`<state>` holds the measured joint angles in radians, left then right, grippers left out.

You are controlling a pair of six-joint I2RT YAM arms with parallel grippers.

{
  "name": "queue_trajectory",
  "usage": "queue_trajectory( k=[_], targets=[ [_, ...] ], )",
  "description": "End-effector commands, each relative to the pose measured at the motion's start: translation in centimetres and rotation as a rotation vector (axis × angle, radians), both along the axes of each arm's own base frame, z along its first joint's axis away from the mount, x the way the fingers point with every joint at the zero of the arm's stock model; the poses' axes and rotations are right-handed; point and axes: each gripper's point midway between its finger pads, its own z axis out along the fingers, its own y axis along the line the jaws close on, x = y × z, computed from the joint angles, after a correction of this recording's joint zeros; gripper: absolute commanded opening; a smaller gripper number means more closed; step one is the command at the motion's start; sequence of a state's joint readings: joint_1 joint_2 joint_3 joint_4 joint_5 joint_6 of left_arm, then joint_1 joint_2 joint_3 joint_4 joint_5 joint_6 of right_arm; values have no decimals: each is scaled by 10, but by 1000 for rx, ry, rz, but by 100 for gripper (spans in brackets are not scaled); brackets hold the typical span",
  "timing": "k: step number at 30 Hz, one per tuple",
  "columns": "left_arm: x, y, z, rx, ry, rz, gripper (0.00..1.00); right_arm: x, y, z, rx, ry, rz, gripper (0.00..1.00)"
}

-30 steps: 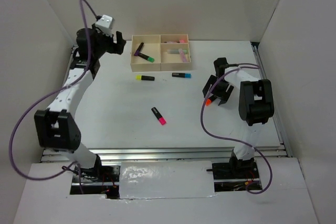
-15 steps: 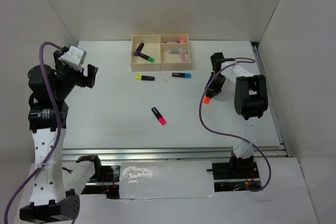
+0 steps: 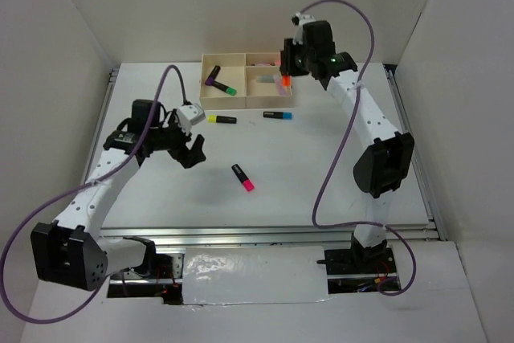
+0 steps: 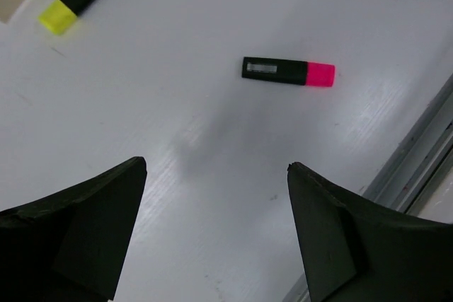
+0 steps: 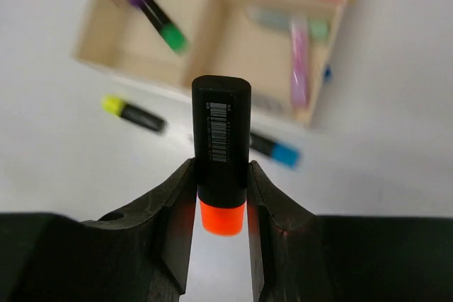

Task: Sort the stationery into containers
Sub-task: Pick up the pen from the center of the board, then place the pen in the storage box.

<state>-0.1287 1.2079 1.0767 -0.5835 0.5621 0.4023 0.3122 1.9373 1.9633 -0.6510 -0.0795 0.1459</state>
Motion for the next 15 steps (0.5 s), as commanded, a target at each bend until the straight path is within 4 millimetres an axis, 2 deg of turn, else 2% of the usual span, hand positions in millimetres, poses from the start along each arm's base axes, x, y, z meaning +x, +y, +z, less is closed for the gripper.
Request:
queue_trajectory(
  k=[1, 3, 4, 6, 7, 9, 10, 11, 12, 13, 15],
  targets=[
    [-1, -19, 0, -39, -24, 86, 94, 21, 46, 102, 16, -367, 133, 0],
    [-5, -32, -3, -91, 6, 108, 95, 29, 68, 113, 34, -441, 151, 0],
    [-5, -35, -10, -135, 45, 171, 96, 35, 91, 114, 56, -495, 172, 0],
    [-7, -31, -17, -168, 77, 265, 98, 43, 110, 114, 79, -546, 186, 0],
    [-3, -24, -18, -180, 85, 350, 98, 51, 129, 107, 98, -579, 201, 0],
    [-1, -16, -16, -199, 70, 428, 99, 59, 145, 99, 112, -607, 206, 0],
    [0, -11, -17, -201, 68, 464, 99, 69, 156, 85, 118, -624, 203, 0],
    [0, -10, -16, -210, 74, 478, 99, 69, 168, 83, 103, -653, 227, 0],
    [-4, -10, -18, -210, 88, 480, 99, 77, 178, 61, 94, -644, 231, 0],
    [-5, -9, -20, -218, 107, 496, 99, 81, 185, 61, 103, -684, 231, 0],
    [-12, -12, -24, -228, 137, 492, 99, 85, 200, 51, 106, -714, 245, 0]
  ],
)
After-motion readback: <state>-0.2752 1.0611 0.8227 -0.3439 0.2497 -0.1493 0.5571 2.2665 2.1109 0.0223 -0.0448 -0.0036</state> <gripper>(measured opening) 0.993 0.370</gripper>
